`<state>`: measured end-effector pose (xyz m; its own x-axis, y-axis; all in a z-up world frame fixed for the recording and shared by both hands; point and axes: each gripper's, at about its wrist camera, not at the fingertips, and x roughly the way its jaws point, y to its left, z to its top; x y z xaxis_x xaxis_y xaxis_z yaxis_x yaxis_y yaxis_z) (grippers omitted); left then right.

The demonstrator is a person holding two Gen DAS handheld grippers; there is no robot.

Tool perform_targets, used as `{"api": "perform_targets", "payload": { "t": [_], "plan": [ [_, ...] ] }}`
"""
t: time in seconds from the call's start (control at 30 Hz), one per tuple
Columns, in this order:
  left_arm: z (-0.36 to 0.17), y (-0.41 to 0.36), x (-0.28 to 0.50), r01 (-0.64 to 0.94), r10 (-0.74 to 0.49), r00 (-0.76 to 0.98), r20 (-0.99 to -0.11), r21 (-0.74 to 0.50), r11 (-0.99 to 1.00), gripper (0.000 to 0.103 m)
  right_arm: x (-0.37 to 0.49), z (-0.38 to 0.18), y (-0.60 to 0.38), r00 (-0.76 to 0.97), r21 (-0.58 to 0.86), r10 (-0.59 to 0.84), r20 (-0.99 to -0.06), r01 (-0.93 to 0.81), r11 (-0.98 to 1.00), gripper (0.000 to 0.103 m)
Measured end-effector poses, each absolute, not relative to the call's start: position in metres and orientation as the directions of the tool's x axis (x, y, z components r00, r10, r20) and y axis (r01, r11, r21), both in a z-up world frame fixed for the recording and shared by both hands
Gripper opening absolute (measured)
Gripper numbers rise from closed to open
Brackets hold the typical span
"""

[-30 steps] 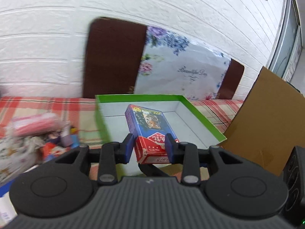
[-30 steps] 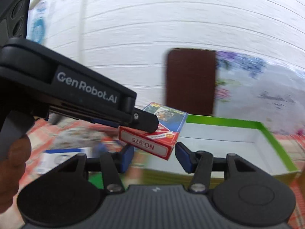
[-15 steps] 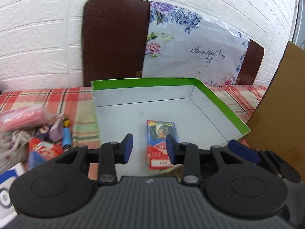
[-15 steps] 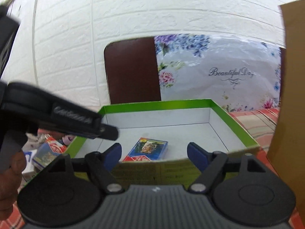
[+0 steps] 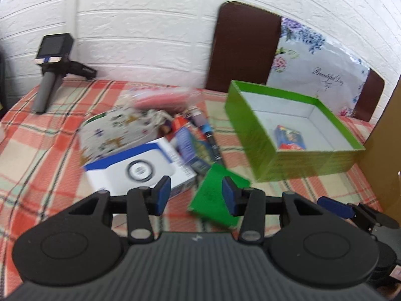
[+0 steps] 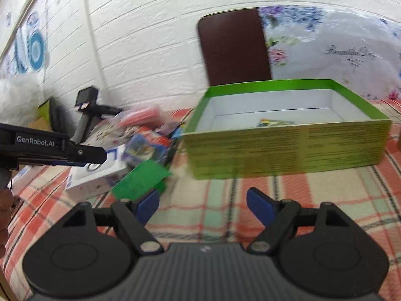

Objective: Organize objects
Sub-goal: 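Move the right gripper to the small green box and close on it, then carry the green box into the green tray and open the right gripper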

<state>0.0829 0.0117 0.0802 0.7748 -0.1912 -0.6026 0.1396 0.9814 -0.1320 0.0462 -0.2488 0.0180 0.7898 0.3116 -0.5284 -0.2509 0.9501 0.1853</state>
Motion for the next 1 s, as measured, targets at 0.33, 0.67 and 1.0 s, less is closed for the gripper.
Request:
{"api": "perform_targets", "payload": {
  "t": [0.33,0.67,1.0],
  "plan": [
    [0.062,0.061,0.062,0.089,-0.203,0.752,-0.628,-0.208,0.974,0.053,0.068,0.007,-0.177,0.721,0.053,0.349,-0.598,-0.399,0.915,0.089],
    [0.058,0.09,0.059,0.093,-0.27,0.74,-0.616,-0.304,0.948,0.054,0.113,-0.009,-0.145,0.677,-0.05,0.338,-0.654,-0.484,0.874,0.067],
    [0.05,0.054,0.059,0.202,-0.405,0.64,-0.653,-0.365,0.909,0.054,0.022,-0.011,-0.154,0.695,-0.078,0.352,-0.627,-0.505,0.859,0.103]
  ]
}}
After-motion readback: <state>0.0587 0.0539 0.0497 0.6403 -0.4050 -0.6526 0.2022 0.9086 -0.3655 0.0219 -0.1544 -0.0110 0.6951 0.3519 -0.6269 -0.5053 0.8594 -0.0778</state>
